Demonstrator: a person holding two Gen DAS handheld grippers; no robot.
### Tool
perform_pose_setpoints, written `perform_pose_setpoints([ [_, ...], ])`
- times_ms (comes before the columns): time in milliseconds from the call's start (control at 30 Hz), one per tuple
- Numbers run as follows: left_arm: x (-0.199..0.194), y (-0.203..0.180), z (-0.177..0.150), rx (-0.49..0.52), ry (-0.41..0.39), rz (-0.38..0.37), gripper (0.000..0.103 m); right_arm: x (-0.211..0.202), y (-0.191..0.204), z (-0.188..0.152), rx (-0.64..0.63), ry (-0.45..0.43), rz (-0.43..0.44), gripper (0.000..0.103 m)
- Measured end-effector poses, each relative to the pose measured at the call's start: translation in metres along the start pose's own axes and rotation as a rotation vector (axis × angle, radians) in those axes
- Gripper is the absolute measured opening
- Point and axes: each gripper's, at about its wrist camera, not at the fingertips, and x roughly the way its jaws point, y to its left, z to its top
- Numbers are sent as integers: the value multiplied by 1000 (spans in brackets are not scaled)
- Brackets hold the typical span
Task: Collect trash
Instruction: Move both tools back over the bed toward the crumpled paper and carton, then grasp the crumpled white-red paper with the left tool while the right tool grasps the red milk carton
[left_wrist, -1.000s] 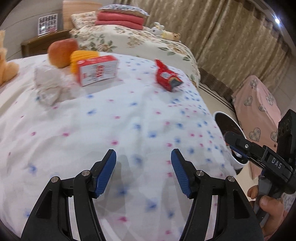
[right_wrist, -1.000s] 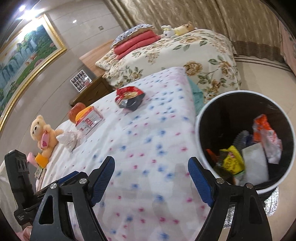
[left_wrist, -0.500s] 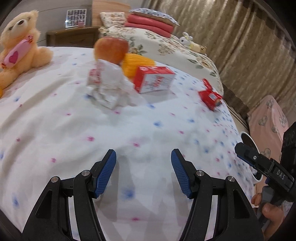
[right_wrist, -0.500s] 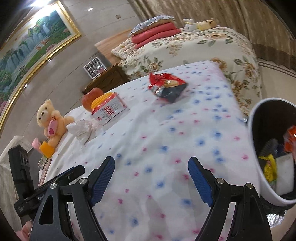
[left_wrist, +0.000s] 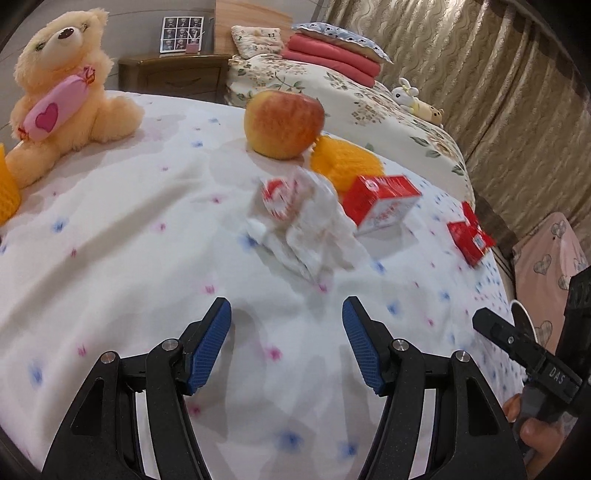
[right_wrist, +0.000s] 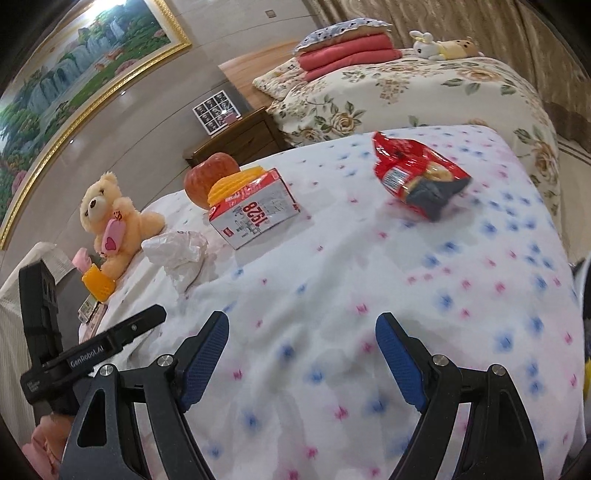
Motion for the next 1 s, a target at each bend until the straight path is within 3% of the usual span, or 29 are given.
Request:
perform_pose_setpoints([
  [267,14,8,25,46,3,18,76,35,17,25,-100,39,28,90],
  [567,39,5,42,111,18,30,77,62,24,44,-141,69,54,92],
  [633,40,8,44,109,7,14,63,66,26,48,-151,73,64,92],
  [667,41,10,45,106,7,-8,41,68,27,50,-157,75,66,92],
  [700,42,11,46,108,16,-17,37,71,28,52,-164,78,69,92],
  [1000,35,27,43,56,2,-52,31,93,40,67,-227,91,46,92],
])
